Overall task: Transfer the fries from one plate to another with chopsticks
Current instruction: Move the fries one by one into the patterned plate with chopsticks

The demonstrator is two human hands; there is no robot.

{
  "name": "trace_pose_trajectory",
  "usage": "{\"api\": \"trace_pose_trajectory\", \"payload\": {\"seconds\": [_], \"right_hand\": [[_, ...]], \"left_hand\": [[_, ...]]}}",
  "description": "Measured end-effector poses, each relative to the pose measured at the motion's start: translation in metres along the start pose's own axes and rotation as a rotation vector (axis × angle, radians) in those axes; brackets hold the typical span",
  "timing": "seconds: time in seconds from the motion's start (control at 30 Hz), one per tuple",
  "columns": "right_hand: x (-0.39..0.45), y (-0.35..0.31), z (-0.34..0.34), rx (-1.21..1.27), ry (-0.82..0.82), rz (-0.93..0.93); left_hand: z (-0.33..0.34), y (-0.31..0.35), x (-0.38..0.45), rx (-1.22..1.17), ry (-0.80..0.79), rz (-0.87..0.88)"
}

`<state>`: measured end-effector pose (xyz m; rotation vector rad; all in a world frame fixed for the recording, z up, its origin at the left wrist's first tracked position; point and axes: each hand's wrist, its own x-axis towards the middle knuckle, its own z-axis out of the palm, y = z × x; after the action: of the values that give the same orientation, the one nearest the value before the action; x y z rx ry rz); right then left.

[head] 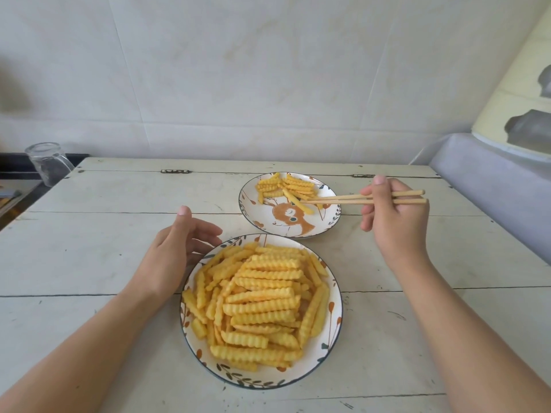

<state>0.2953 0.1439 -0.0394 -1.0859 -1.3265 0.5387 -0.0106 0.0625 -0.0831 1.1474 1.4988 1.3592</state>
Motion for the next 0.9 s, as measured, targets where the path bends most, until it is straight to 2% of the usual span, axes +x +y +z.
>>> {"api": "trace_pose_trajectory", "payload": {"seconds": [0.2, 0.3, 0.5, 0.57, 0.63, 0.9], "right_hand": [[-0.007, 0.001, 0.015, -0.036, -0.066, -0.032], [-0.007, 0.002, 0.021, -0.010, -0.071, 0.027], [0.007, -0.024, 0.001, 0.317, 0.035, 0.156], [0.012, -0.036, -0.011, 0.516, -0.015, 0.217], [0.014, -0.045, -0.020, 0.609, -0.097, 0.251], [0.009, -0.053, -0.022, 0.464, -0.281, 0.242]], "left_hand": [[0.001, 0.001, -0.001, 0.004, -0.002, -0.001], [0.001, 0.002, -0.002, 0.000, -0.003, -0.015], [0.001, 0.005, -0.003, 0.013, -0.012, -0.040], [0.001, 0.005, -0.003, 0.015, -0.013, -0.038], [0.001, 0.004, -0.003, 0.014, -0.009, -0.035], [-0.001, 0.002, -0.001, 0.005, -0.010, -0.029]]}}
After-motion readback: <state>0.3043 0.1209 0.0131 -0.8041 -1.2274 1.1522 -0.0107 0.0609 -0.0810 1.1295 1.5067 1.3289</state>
